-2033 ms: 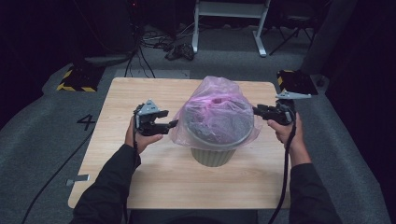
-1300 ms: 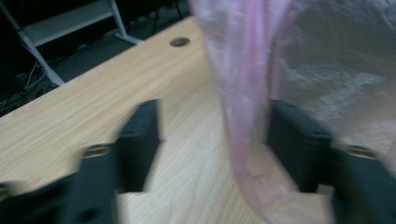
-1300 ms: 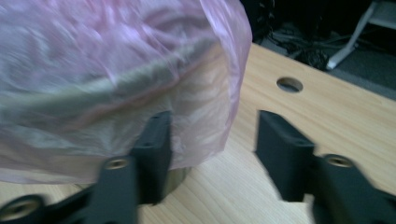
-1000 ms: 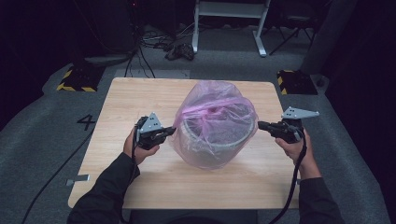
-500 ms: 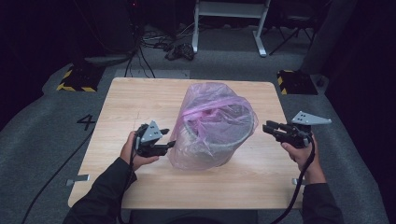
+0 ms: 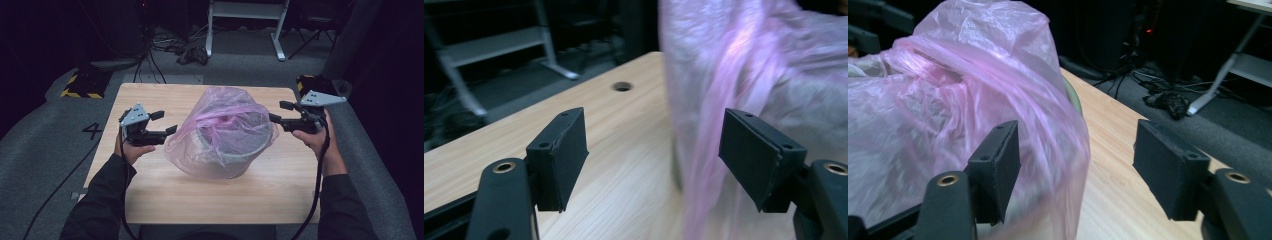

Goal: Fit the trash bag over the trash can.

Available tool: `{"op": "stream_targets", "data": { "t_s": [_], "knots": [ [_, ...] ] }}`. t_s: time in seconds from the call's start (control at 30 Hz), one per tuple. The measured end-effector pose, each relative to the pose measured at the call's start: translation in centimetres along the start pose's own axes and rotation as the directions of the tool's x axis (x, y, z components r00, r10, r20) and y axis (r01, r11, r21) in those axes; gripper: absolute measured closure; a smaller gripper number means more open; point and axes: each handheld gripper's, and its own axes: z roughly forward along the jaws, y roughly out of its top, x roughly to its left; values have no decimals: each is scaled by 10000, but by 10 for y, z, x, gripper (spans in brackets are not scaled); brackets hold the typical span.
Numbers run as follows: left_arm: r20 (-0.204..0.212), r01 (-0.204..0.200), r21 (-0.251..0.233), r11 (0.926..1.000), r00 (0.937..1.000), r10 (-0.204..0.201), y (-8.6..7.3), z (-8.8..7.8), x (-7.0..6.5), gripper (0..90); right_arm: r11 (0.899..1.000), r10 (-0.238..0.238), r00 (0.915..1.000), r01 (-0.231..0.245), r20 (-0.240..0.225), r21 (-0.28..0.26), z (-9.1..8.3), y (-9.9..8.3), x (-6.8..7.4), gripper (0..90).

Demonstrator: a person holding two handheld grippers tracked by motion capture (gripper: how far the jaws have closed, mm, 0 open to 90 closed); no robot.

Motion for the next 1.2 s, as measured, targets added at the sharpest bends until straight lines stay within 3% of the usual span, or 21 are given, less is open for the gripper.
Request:
{"op": "stream_targets", "data": {
  "t_s": [0.1, 0.13, 0.17, 0.2, 0.27, 0.33, 0.43, 0.5, 0.57, 0.7, 0.83, 0.9, 1.07, 1.13, 1.17, 1.2],
  "knots": [
    [299, -446, 363, 9983, 9986, 435, 11, 21, -1, 279, 9986, -254, 9994, 265, -246, 452, 14, 8, -1, 417],
    [467, -411, 417, 9983, 9981, 391, 13, 26, 0, 290, 9976, -398, 9983, 421, -419, 543, 20, 12, -2, 432],
    [538, -558, 610, 9966, 9972, 526, 16, 34, 1, 333, 9973, -409, 9979, 438, -496, 597, 23, 14, -3, 449],
    [377, -734, 726, 9947, 9968, 708, 18, 40, 1, 360, 9964, -384, 9982, 416, -453, 734, 28, 17, -5, 476],
    [556, -886, 883, 9921, 9949, 839, 19, 49, 4, 475, 9961, -313, 9977, 362, -609, 807, 35, 20, -9, 546],
    [427, -1116, 939, 9893, 9932, 1080, 20, 55, 5, 538, 9941, -294, 9981, 349, -540, 1030, 43, 20, -13, 656],
    [657, -1257, 777, 9890, 9905, 1207, 22, 63, 6, 691, 9940, -294, 9973, 363, -669, 1035, 48, 18, -16, 825],
    [808, -1404, 682, 9877, 9876, 1348, 24, 69, 5, 786, 9953, -257, 9979, 310, -588, 913, 49, 16, -16, 890],
    [878, -1579, 626, 9855, 9844, 1522, 27, 74, 5, 897, 9974, -6, 9987, 43, -512, 722, 48, 14, -19, 900],
    [707, -1226, 794, 9893, 9906, 1171, 29, 86, 9, 900, 9928, 763, 9970, -747, -140, 934, 53, 6, -26, 900],
    [844, -764, 1075, 9913, 9942, 674, 26, 100, 12, 900, 9766, 1705, 9853, -1698, 59, 1323, 61, -8, -33, 900],
    [1120, -457, 1212, 9916, 9932, 321, 23, 106, 13, 900, 9712, 1980, 9802, -1952, -67, 1368, 63, -14, -34, 900],
    [1294, -369, 1633, 9859, 9915, 157, 19, 118, 9, 900, 9578, 2554, 9657, -2460, -471, 1486, 69, -27, -33, 900],
    [889, -145, 1764, 9842, 9960, -13, 21, 121, 9, 900, 9560, 2577, 9654, -2486, -409, 1557, 70, -26, -32, 900],
    [429, 29, 1626, 9867, 9990, -100, 21, 120, 8, 880, 9583, 2473, 9682, -2388, -369, 1569, 70, -26, -31, 900],
    [-123, 353, 1506, 9880, 9994, -338, 22, 116, 9, 713, 9604, 2369, 9711, -2296, -289, 1577, 69, -25, -30, 900]
  ]
}}
